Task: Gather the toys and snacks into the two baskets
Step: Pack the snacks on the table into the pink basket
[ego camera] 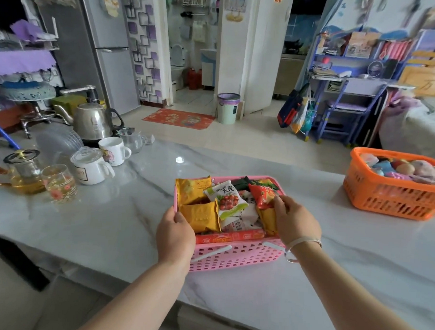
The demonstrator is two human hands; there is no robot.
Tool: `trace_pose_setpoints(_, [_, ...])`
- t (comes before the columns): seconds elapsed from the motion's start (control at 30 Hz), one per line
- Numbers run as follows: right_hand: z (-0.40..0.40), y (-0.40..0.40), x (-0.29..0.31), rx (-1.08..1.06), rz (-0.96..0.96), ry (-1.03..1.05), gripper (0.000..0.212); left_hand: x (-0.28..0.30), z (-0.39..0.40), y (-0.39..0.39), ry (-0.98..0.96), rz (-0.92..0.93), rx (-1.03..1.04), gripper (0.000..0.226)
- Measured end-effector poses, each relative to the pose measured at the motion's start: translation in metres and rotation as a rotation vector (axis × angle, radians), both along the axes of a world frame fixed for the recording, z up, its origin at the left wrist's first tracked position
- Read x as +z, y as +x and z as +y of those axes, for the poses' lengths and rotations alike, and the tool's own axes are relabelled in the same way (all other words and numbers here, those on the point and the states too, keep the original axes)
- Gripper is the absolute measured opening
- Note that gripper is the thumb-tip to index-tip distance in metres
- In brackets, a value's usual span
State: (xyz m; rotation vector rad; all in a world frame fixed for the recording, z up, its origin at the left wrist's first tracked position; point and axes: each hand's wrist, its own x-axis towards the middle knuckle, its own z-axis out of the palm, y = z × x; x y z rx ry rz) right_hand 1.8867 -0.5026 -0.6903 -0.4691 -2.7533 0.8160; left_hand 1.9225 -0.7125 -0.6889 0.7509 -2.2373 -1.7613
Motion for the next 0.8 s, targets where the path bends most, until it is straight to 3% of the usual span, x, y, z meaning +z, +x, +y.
trace_pose_setpoints(0.5, [0.214,0.128,0.024,-0.423,-0.007,0.111,0.046,0.000,0.221,0.034,0.057,-0.026,-0.363,0.039])
trace_pose_setpoints(0.8, [0.333,0.137,0.023,-0.524,0.026,0.119,0.044,-0.003,0.346,0.029,0.038,-0.042,-0.453,0.039])
